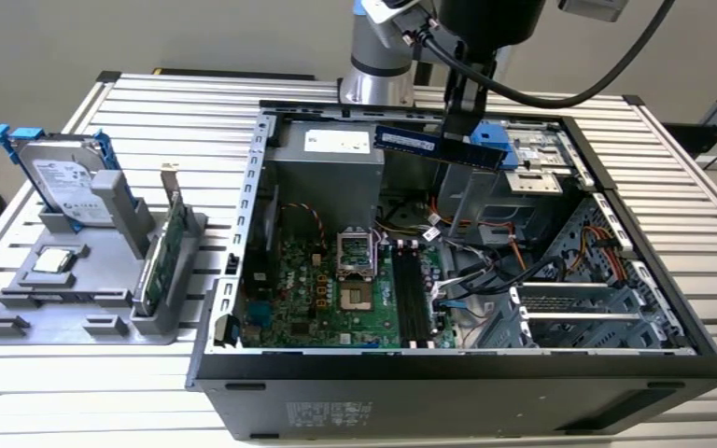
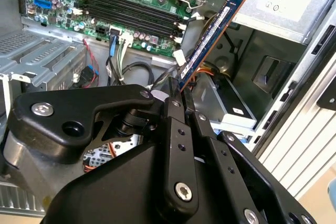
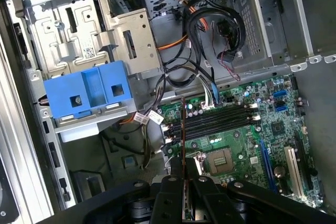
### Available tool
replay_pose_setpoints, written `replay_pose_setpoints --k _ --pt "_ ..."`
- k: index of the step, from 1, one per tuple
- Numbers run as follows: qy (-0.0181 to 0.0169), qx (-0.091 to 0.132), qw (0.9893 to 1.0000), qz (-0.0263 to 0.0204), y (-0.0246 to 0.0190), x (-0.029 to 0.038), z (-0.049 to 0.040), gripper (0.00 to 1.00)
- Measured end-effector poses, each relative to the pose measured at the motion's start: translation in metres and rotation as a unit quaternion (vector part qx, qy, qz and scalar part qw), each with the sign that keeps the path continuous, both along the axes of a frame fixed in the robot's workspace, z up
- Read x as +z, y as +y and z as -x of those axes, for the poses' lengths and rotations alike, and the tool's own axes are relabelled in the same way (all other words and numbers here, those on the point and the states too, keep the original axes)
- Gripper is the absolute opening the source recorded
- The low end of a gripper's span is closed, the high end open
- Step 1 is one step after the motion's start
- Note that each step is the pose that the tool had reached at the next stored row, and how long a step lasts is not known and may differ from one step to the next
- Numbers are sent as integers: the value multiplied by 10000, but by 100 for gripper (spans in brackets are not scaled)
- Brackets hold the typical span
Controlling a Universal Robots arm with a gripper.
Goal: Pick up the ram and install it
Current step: 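Pick up the ram and move it above insertion slot, then insert the ram into the slot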
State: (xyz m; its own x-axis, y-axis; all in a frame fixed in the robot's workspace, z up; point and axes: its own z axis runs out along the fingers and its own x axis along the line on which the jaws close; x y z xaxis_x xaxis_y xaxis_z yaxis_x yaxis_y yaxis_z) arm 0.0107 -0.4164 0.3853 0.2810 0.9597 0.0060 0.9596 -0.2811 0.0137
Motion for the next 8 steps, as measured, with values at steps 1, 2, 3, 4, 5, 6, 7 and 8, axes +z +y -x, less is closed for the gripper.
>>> replay_pose_setpoints --k 1,2,3,4,5,6,7,8 --pt "0 -5 10000 0 0 0 0 0" --pt "0 -13 10000 0 0 0 0 0" --pt "0 -21 10000 0 0 0 0 0" --pt "0 -30 10000 0 0 -1 0 0" --pt "0 -38 10000 0 0 -1 0 0" --pt "0 -45 10000 0 0 -1 0 0" --pt "0 -53 10000 0 0 -1 0 0" --pt "0 -60 10000 0 0 -1 0 0"
